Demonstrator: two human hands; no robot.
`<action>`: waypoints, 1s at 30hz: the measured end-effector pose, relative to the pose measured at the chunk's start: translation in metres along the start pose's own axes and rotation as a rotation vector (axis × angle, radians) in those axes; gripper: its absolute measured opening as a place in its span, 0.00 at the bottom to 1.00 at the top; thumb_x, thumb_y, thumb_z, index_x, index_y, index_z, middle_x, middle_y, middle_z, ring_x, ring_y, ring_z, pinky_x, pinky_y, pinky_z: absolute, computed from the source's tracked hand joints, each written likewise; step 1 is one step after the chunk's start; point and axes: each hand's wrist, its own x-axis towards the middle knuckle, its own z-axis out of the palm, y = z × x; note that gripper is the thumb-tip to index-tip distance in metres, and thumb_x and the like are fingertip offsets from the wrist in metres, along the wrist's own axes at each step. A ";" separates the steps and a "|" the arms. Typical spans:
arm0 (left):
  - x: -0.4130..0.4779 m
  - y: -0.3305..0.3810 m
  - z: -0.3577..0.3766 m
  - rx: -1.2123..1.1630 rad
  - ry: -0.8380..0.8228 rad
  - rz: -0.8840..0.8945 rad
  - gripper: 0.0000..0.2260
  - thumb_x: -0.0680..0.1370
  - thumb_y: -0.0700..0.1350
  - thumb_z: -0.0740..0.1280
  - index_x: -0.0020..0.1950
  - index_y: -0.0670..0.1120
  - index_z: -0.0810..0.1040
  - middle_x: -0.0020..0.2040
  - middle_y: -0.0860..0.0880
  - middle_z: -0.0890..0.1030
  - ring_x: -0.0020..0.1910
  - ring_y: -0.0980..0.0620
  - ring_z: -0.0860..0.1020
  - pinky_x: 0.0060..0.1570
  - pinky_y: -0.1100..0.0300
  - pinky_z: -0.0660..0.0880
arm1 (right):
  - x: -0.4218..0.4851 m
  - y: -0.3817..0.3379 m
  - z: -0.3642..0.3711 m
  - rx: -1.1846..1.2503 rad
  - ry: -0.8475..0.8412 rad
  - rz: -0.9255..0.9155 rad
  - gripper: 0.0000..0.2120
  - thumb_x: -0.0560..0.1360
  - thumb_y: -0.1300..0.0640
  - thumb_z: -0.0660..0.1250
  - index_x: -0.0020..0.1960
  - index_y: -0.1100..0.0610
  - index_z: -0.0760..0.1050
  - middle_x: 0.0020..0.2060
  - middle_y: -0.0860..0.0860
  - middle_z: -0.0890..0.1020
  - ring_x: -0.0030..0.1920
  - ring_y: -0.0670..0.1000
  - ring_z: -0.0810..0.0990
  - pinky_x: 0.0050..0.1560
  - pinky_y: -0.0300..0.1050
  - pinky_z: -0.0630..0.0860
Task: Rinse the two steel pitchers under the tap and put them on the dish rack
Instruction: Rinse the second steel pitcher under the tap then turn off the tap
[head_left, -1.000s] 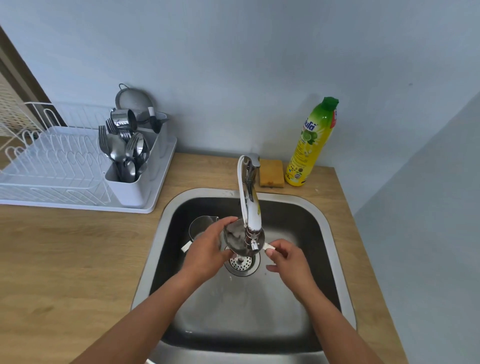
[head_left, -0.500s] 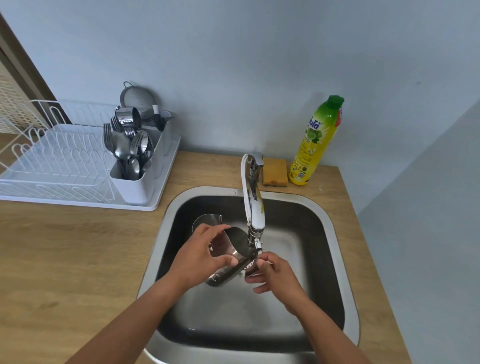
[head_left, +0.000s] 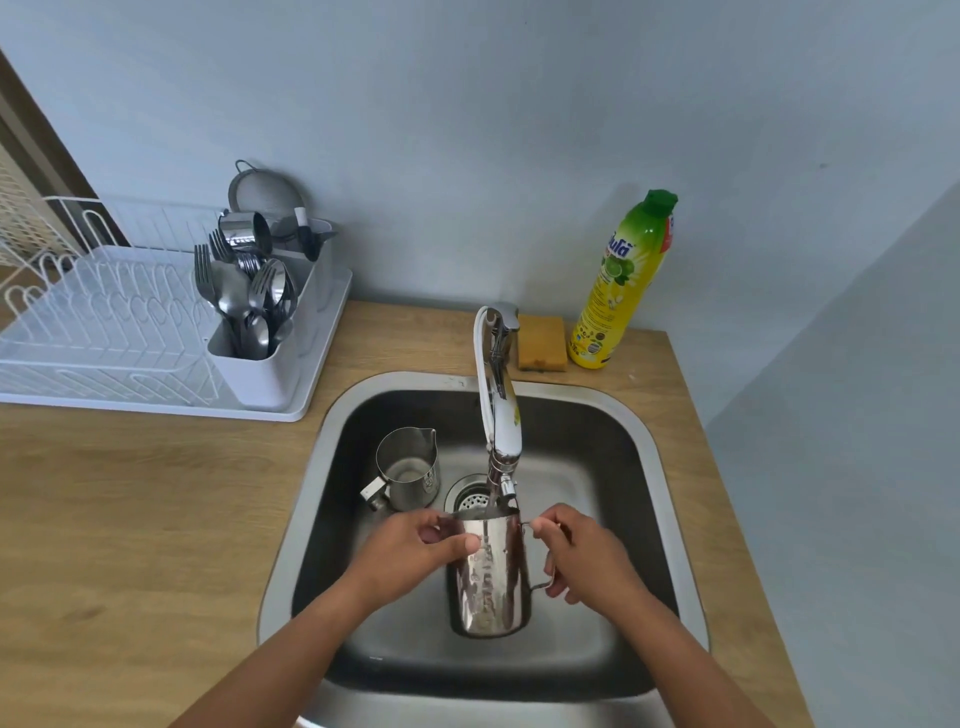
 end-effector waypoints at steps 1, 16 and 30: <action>0.001 -0.001 0.003 -0.057 -0.033 -0.018 0.15 0.68 0.54 0.77 0.51 0.49 0.83 0.43 0.55 0.87 0.45 0.61 0.84 0.54 0.60 0.79 | -0.001 0.000 -0.004 -0.048 0.014 -0.014 0.08 0.81 0.45 0.59 0.50 0.46 0.74 0.36 0.48 0.82 0.32 0.47 0.84 0.36 0.41 0.82; 0.023 0.020 0.022 -0.180 -0.010 0.060 0.30 0.63 0.31 0.79 0.60 0.48 0.73 0.53 0.51 0.82 0.49 0.58 0.82 0.42 0.68 0.78 | -0.016 -0.003 -0.023 -0.102 0.241 -0.161 0.03 0.80 0.48 0.62 0.51 0.46 0.74 0.49 0.45 0.72 0.42 0.42 0.76 0.39 0.31 0.68; 0.013 0.033 0.008 0.218 0.375 0.281 0.34 0.66 0.47 0.79 0.68 0.57 0.69 0.63 0.59 0.77 0.62 0.59 0.74 0.61 0.58 0.74 | 0.025 0.000 0.018 0.647 0.172 -0.069 0.05 0.81 0.63 0.61 0.49 0.57 0.76 0.55 0.56 0.78 0.52 0.53 0.83 0.57 0.47 0.81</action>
